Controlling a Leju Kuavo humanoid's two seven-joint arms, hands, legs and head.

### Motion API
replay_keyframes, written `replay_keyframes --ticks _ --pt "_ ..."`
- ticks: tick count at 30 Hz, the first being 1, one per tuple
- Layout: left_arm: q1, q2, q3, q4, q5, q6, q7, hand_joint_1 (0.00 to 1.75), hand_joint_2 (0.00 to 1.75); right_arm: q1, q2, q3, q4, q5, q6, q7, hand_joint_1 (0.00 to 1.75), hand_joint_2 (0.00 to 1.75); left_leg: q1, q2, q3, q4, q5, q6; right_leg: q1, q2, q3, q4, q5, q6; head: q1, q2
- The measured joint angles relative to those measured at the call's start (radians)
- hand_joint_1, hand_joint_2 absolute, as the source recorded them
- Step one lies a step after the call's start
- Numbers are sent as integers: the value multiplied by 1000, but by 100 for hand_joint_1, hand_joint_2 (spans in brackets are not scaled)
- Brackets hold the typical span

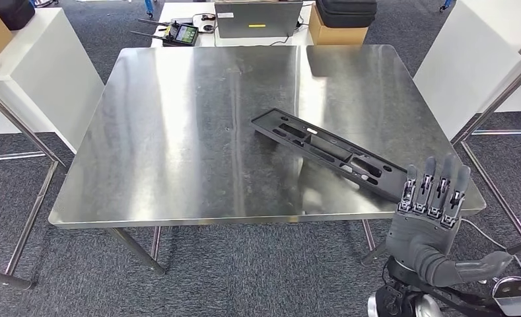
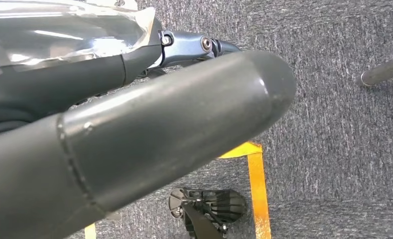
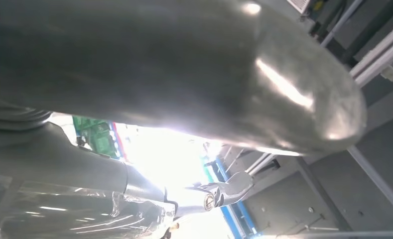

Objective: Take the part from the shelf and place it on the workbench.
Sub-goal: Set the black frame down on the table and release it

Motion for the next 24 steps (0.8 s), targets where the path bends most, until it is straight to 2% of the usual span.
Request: replay_keyframes --ticks 1,2,5,6,7,9,10,11,12,13,15,16,17,19,21,22,24 --pt "-1 0 0 0 -1 2 0 0 0 1 0 0 0 0 -3 -2 0 0 -2 0 -2 4 1 -5 0 1 26 -52 15 -1 -1 0" --pt "-1 0 0 0 -3 4 -1 0 0 3 0 -1 -1 0 -6 -4 0 0 -4 0 -5 7 2 -10 1 2 39 -82 23 -5 -1 0" --pt "-1 1 1 0 -7 6 -10 0 0 10 -1 -11 -1 1 -12 -9 0 0 1 -1 -13 12 5 -28 2 3 32 -86 34 -27 -2 0" --pt "-1 1 1 0 -8 6 -12 0 0 11 -1 -15 -2 1 -12 -10 0 0 4 -2 -19 24 -9 -34 -1 3 31 -87 40 -36 -2 0" --pt "-1 1 1 0 -9 6 -13 0 0 11 -1 -17 -2 2 -12 -10 0 0 7 -3 -32 54 -37 -39 -4 2 29 -88 46 -45 -4 0" --pt "-1 1 1 0 -10 6 -14 0 0 13 0 -20 -2 2 -12 -10 0 0 11 -5 -74 171 -121 -48 -4 0 19 -88 56 -56 -7 0" --pt "-1 1 2 0 -10 6 -14 0 0 15 0 -22 -2 2 -12 -10 0 0 12 -6 -94 235 -156 -51 -2 -1 13 -87 60 -58 -8 0" --pt "0 2 2 0 -10 6 -13 0 0 17 0 -24 -2 2 -12 -10 0 0 13 -6 -103 277 -174 -53 -1 -1 7 -87 65 -58 -8 0" --pt "0 2 3 0 -10 6 -13 0 0 19 0 -25 -1 2 -12 -10 0 0 14 -6 -96 285 -173 -54 0 -1 2 -86 68 -57 -8 0" --pt "0 2 4 0 -10 6 -12 0 0 20 0 -27 -1 2 -12 -10 0 0 14 -6 -67 251 -153 -52 0 -1 -2 -85 71 -54 -8 0" --pt "-2 2 7 0 -10 6 -11 0 0 21 1 -30 -2 3 -12 -10 0 0 14 -7 25 112 -103 -46 1 -1 -6 -82 76 -48 -9 0" --pt "-4 2 8 0 -10 7 -11 0 0 20 1 -32 -2 3 -12 -10 0 0 13 -9 60 52 -86 -42 4 -1 -8 -81 78 -43 -8 0" --pt "-5 3 9 0 -10 7 -10 0 0 20 1 -33 -2 4 -12 -10 0 0 10 -10 79 17 -79 -38 6 -1 -10 -80 82 -38 -7 0" --pt "-4 3 13 0 -10 7 -10 0 0 20 2 -35 -2 7 -12 -9 0 0 3 -11 78 6 -74 -27 8 -1 -15 -80 91 -24 -6 0" --pt "-4 2 17 0 -10 8 -10 0 0 21 2 -39 -2 8 -12 -9 0 0 2 -8 70 1 -59 -9 8 -1 -26 -69 83 -15 -6 0" --pt "-5 2 18 0 -10 9 -10 0 0 22 2 -43 -2 8 -12 -9 0 0 2 -6 64 -2 -49 1 9 -1 -39 -44 62 -17 -4 0" --pt "-6 1 21 0 -10 9 -11 0 0 23 1 -48 -2 9 -13 -9 0 0 1 -2 45 -5 -33 15 9 0 -84 67 -16 -31 0 0"
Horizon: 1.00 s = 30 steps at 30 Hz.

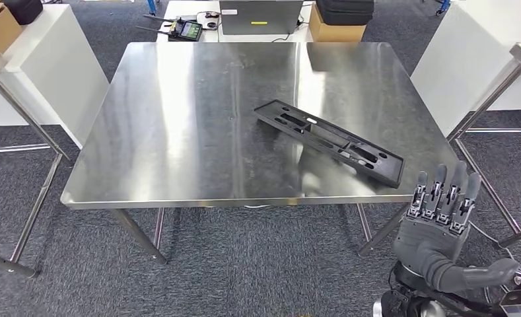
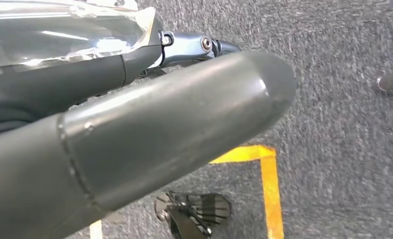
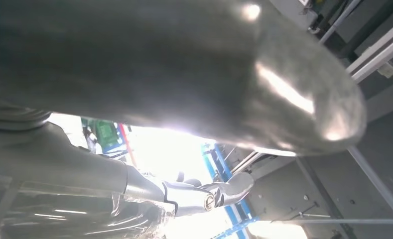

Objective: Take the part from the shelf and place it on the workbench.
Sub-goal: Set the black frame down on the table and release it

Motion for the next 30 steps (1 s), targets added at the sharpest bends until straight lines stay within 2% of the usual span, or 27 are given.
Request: replay_keyframes --ticks 1,2,3,4,6,7,8,9,10,12,13,14,15,16,17,18,19,20,21,22,23,24,25,27,28,29,30 --pt "0 0 2 0 0 0 0 0 0 1 0 -2 0 1 0 0 0 0 -2 1 -11 0 8 3 0 0 -21 67 -36 -4 2 0" --pt "1 0 3 0 0 1 0 0 0 1 0 -4 0 1 0 0 0 0 -4 2 -22 1 15 4 0 0 -33 119 -58 -3 2 0" --pt "1 0 4 0 0 1 0 0 0 2 0 -6 0 2 -1 0 0 0 -6 3 -33 1 23 4 0 0 -29 137 -61 2 2 0" --pt "1 0 5 0 0 1 0 0 0 2 -1 -9 1 4 -2 0 0 0 -8 3 -43 2 31 3 0 0 -4 115 -47 10 3 0" --pt "2 0 5 0 -1 2 0 0 0 1 -1 -11 1 6 -3 0 0 0 -11 2 -58 3 45 -2 2 0 94 -21 -7 18 3 0" --pt "1 0 5 0 -1 2 0 0 0 0 -1 -11 0 7 -4 0 0 0 -13 2 -63 4 51 -5 5 0 144 -96 5 17 3 0" --pt "1 -1 6 0 -2 3 0 0 0 0 -1 -12 0 8 -5 0 0 0 -15 2 -66 4 58 -10 9 0 176 -149 11 13 3 0" --pt "1 -1 6 0 -3 4 -1 0 0 0 -2 -13 1 8 -6 0 0 0 -17 3 -68 5 64 -15 13 0 189 -176 12 8 3 0" --pt "2 -1 7 0 -3 5 -1 0 0 1 -2 -14 1 8 -8 1 0 0 -18 3 -70 5 70 -21 15 0 186 -183 16 3 2 0" --pt "3 0 9 0 -4 7 -1 0 0 2 -1 -17 3 4 -13 2 0 0 -16 -1 -80 17 62 -32 2 -2 170 -184 29 -11 2 0" --pt "4 1 10 0 -5 8 -1 0 0 3 0 -19 4 3 -14 3 0 0 -13 -3 -90 38 37 -38 -4 -4 163 -186 38 -21 0 0" --pt "5 1 11 0 -5 9 -1 0 0 4 1 -19 5 2 -15 3 0 0 -9 -5 -105 77 -5 -45 -9 -5 155 -186 46 -29 -2 0" --pt "6 1 12 0 -6 9 -1 0 0 6 2 -20 6 2 -15 3 0 0 -6 -6 -121 131 -54 -52 -7 -6 146 -186 54 -34 -4 0" --pt "7 0 12 0 -7 9 -1 0 0 8 2 -20 7 1 -15 4 0 0 -2 -7 -137 194 -99 -59 -6 -7 138 -186 62 -37 -6 0" --pt "7 0 12 0 -8 9 -2 0 0 9 3 -20 8 1 -15 4 0 0 2 -7 -147 250 -125 -65 -5 -7 129 -184 70 -36 -7 0" --pt "7 0 12 0 -9 9 -2 0 0 11 3 -21 10 1 -15 4 0 0 6 -7 -145 282 -130 -70 -5 -7 120 -182 78 -34 -7 0" --pt "7 0 12 0 -10 9 -2 0 0 14 4 -21 12 0 -15 4 0 0 11 -7 -127 278 -114 -74 -6 -8 111 -178 84 -30 -7 0" --pt "7 0 12 0 -12 9 -2 0 0 17 4 -22 13 0 -15 4 0 0 16 -7 -90 237 -87 -76 -8 -7 101 -173 89 -26 -7 0" --pt "6 0 11 0 -13 9 -2 0 0 19 4 -24 14 -2 -15 4 0 0 20 -7 -40 167 -66 -78 -9 -7 91 -166 93 -22 -7 0" --pt "6 0 11 0 -15 9 -3 0 0 20 4 -26 15 -4 -15 4 0 0 21 -9 7 97 -53 -78 -8 -7 82 -158 96 -16 -7 0" --pt "5 0 11 0 -17 9 -3 0 0 20 4 -28 15 -5 -15 4 0 0 21 -11 39 45 -50 -77 -7 -8 74 -151 99 -11 -6 0" --pt "5 0 11 0 -19 10 -3 0 0 20 5 -30 15 -6 -15 4 0 0 17 -13 52 17 -52 -71 -5 -8 68 -148 105 -1 -6 0" --pt "5 0 11 0 -20 11 -3 0 0 21 6 -32 15 -7 -15 4 0 0 12 -14 50 12 -51 -64 -4 -8 63 -148 112 8 -5 0" --pt "5 -1 11 0 -24 12 -4 0 0 23 7 -39 15 -9 -16 4 0 0 10 -10 37 6 -37 -39 -3 -7 52 -140 111 22 -5 0" --pt "4 -2 11 0 -27 12 -4 0 0 24 8 -43 15 -9 -17 5 0 0 10 -8 30 2 -27 -28 -2 -5 41 -121 93 21 -4 0" --pt "3 -3 11 0 -29 12 -4 0 0 25 8 -47 15 -10 -18 6 0 0 10 -5 21 -1 -17 -16 -2 -4 26 -87 63 16 -2 0" --pt "3 -3 11 0 -30 12 -4 0 0 27 9 -50 15 -10 -19 7 0 0 8 -4 10 -1 -9 -10 -3 -3 5 -36 22 8 0 0"
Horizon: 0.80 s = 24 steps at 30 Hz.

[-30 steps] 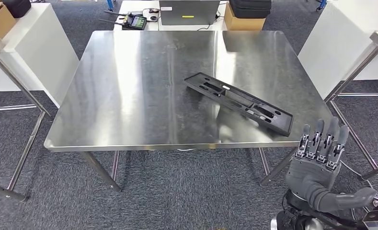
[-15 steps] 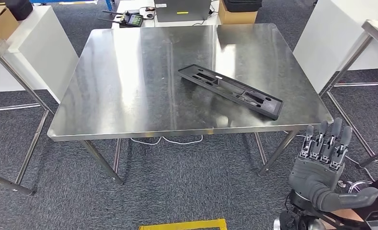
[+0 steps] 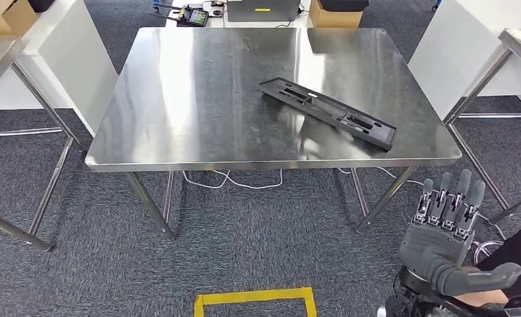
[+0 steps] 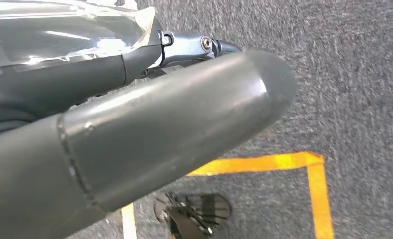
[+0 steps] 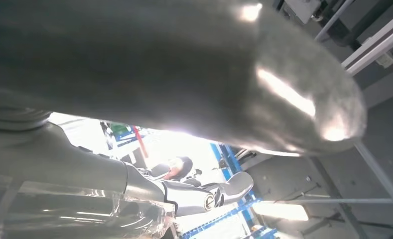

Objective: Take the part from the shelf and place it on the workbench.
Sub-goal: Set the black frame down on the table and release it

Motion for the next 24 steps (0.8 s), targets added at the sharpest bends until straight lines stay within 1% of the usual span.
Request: replay_keyframes --ticks 1,2,3,4,5,6,7,8,9,10,11,12,13,14,15,16,17,18,19,20,21,22,23,24 --pt "0 0 0 0 0 0 0 0 0 1 0 -2 0 0 -1 1 0 0 -1 1 -12 0 9 4 0 0 -19 62 -40 -6 2 0" --pt "0 0 0 0 -1 0 0 0 0 3 1 -4 0 0 -1 1 0 0 -3 2 -25 1 18 6 -1 1 -35 122 -69 -6 3 0" --pt "0 0 0 0 -1 0 0 0 0 5 1 -7 0 0 -2 2 0 0 -4 4 -38 1 28 5 -1 1 -39 164 -81 -1 4 0" --pt "1 0 0 0 -1 0 0 0 0 6 1 -9 0 0 -2 2 0 0 -5 4 -51 2 38 4 -1 1 -28 174 -74 7 4 0" --pt "1 -1 0 0 -1 0 0 0 0 7 1 -11 0 0 -2 2 0 0 -6 5 -64 2 47 3 0 1 3 147 -54 16 5 0" --pt "1 -2 0 0 -1 0 0 0 0 7 2 -13 0 0 -2 2 0 0 -7 5 -73 3 56 0 1 1 50 88 -33 22 5 0" --pt "0 -2 0 0 -1 0 0 0 0 7 2 -14 0 0 -2 2 0 0 -9 4 -81 4 64 -4 3 1 109 10 -19 23 5 0" --pt "0 -3 0 0 -1 0 0 0 0 6 3 -15 -1 0 -2 2 0 0 -11 5 -86 5 71 -8 7 1 161 -65 -16 20 5 0" --pt "0 -3 0 0 -1 0 0 0 0 5 4 -15 -1 0 -2 3 0 0 -13 5 -90 6 79 -14 11 2 192 -118 -18 14 4 0" --pt "0 -3 0 0 -1 0 0 0 0 5 5 -16 -1 0 -2 3 0 0 -14 6 -92 7 86 -19 15 3 208 -148 -22 9 4 0" --pt "0 -3 0 0 -1 0 0 0 0 6 6 -17 -1 0 -2 3 0 0 -14 6 -93 7 92 -24 17 3 205 -156 -22 4 3 0" --pt "1 -3 0 0 -1 0 0 0 0 6 8 -18 -1 0 -2 3 0 0 -12 5 -95 10 93 -30 11 2 197 -155 -17 -3 2 0" --pt "2 -2 0 0 -1 0 0 0 0 7 8 -18 -1 0 -2 3 0 0 -9 4 -100 21 79 -35 5 1 192 -155 -10 -12 2 0" --pt "2 -2 0 0 -1 0 0 0 0 7 10 -19 -1 0 -2 3 0 0 -6 2 -109 47 48 -41 -1 0 186 -156 -2 -23 0 0" --pt "3 -2 0 0 -1 0 0 0 0 7 11 -19 -1 0 -2 3 0 0 -3 1 -124 93 1 -46 -5 -2 178 -156 7 -32 -2 0" --pt "3 -3 0 0 -1 0 0 0 0 8 12 -20 -1 0 -2 3 0 0 -1 0 -141 155 -51 -52 -3 -4 168 -155 15 -38 -5 0" --pt "3 -3 0 0 -1 0 0 0 0 8 14 -20 -1 0 -2 3 0 0 1 -1 -157 222 -92 -56 -1 -5 159 -154 23 -42 -6 0" --pt "3 -3 0 0 -1 0 0 0 0 9 15 -20 -1 0 -2 3 0 0 2 -1 -165 275 -112 -60 0 -6 149 -152 30 -41 -7 0" --pt "3 -3 0 0 -1 0 0 0 0 9 16 -20 -1 0 -2 3 0 0 4 -1 -160 299 -108 -62 1 -6 140 -148 36 -39 -7 0" --pt "3 -3 0 0 -2 0 0 0 0 9 16 -20 -1 0 -2 5 0 0 7 0 -138 286 -86 -64 0 -7 131 -142 41 -36 -7 0" --pt "3 -3 0 0 -3 0 0 0 0 10 17 -20 -1 0 -3 7 0 0 10 0 -98 235 -57 -65 -1 -6 123 -134 44 -34 -7 0" --pt "2 -3 0 0 -5 0 0 0 0 10 17 -21 -1 0 -3 9 0 0 13 -1 -52 167 -39 -65 -1 -7 113 -126 45 -33 -7 0" --pt "2 -3 0 0 -8 0 0 0 0 9 17 -21 -1 0 -4 11 0 0 13 -3 -13 106 -30 -64 1 -7 105 -117 46 -30 -7 0" --pt "1 -3 0 0 -10 0 0 0 0 9 18 -21 -1 0 -5 13 0 0 12 -4 12 62 -29 -61 3 -7 97 -110 49 -26 -6 0"
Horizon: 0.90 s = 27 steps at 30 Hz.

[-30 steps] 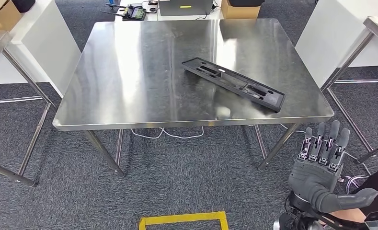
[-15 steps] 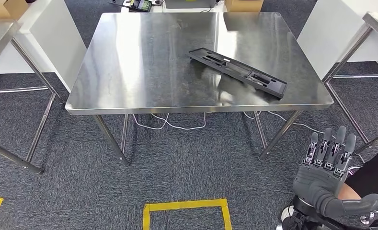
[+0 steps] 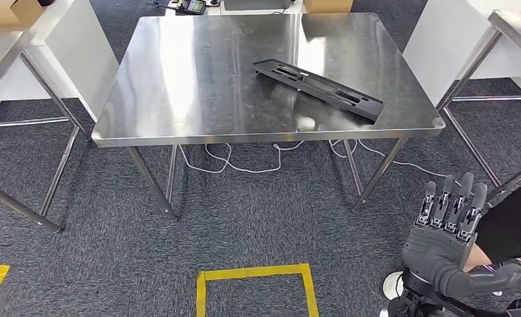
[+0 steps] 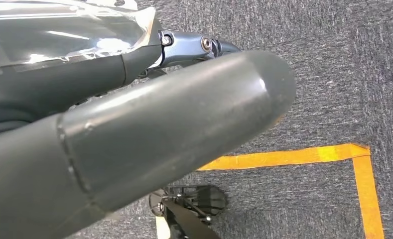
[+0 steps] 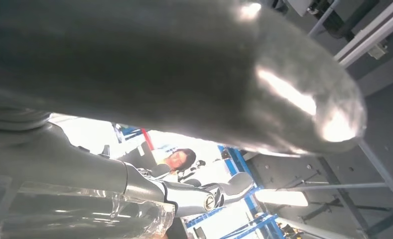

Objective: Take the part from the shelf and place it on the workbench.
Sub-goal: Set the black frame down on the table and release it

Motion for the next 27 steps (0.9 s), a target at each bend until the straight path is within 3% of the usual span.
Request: replay_keyframes --ticks 2,4,6,8,9,10,11,13,15,17,19,20,22,24,25,26,27 --pt "0 0 0 0 -3 1 0 0 0 0 1 0 0 0 -5 4 0 0 -6 -2 5 -26 -6 8 3 0 -13 5 10 15 1 0" --pt "-1 0 0 0 -6 2 0 0 0 0 3 -2 0 0 -12 10 0 0 -6 0 -6 -37 3 28 5 1 -28 12 11 29 1 0" --pt "-2 -1 0 0 -8 4 0 0 0 0 4 -4 1 0 -17 16 0 0 -5 4 -22 -45 22 53 6 4 -59 70 -35 26 5 0" --pt "-3 -2 0 0 -9 6 0 0 0 -1 5 -5 3 0 -24 23 0 0 -8 6 -44 -45 39 64 3 6 -104 193 -112 14 9 0" --pt "-2 -2 0 0 -9 6 1 0 0 -1 5 -5 5 0 -27 27 0 0 -11 6 -56 -45 48 64 2 7 -121 252 -137 13 10 0" --pt "-2 -2 0 0 -9 6 1 0 0 -1 5 -5 8 0 -29 30 0 0 -12 7 -67 -45 57 64 2 7 -125 286 -144 18 10 0" --pt "-2 -2 0 0 -9 6 1 0 0 -2 5 -5 10 0 -30 33 0 0 -13 7 -78 -44 65 63 2 7 -111 286 -133 25 11 0" --pt "-2 -2 0 0 -9 6 1 0 0 -6 5 -5 16 0 -32 37 0 0 -14 7 -96 -43 82 58 2 7 -32 185 -89 38 11 0" --pt "-2 -2 0 0 -9 6 1 0 0 -16 5 -5 21 -1 -36 40 0 0 -17 6 -108 -42 98 48 7 8 64 37 -70 36 10 0" --pt "-2 -2 0 0 -9 6 1 0 0 -23 5 -5 26 -3 -43 42 0 0 -21 7 -114 -42 114 36 16 9 97 -33 -74 27 9 0" --pt "0 0 1 0 -9 6 0 0 0 -26 4 -5 33 -6 -48 44 0 0 -19 5 -119 -39 117 26 7 8 84 -38 -65 15 9 0" --pt "1 0 1 0 -9 6 0 0 0 -27 3 -5 37 -7 -49 46 0 0 -17 3 -126 -23 96 21 1 6 79 -38 -57 5 8 0" --pt "1 1 2 1 -10 6 0 0 0 -29 3 -4 43 -9 -51 50 0 0 -13 0 -154 64 11 10 -5 2 66 -39 -41 -13 3 0" --pt "2 1 2 1 -11 6 0 0 0 -30 3 -3 48 -10 -54 52 0 0 -11 0 -186 189 -70 2 -2 -1 53 -37 -28 -21 0 0" --pt "2 1 2 1 -11 6 0 0 0 -30 3 -3 51 -11 -56 52 0 0 -9 0 -190 229 -81 -2 -1 -2 46 -35 -22 -20 0 0" --pt "2 2 3 1 -11 6 -1 0 0 -30 3 -3 54 -12 -58 52 0 0 -7 0 -178 236 -72 -4 -1 -2 38 -32 -17 -17 0 0" --pt "2 2 4 1 -11 5 -4 0 0 -30 3 -3 56 -12 -60 52 0 0 -5 0 -150 209 -50 -5 -1 -2 30 -27 -13 -14 0 0"
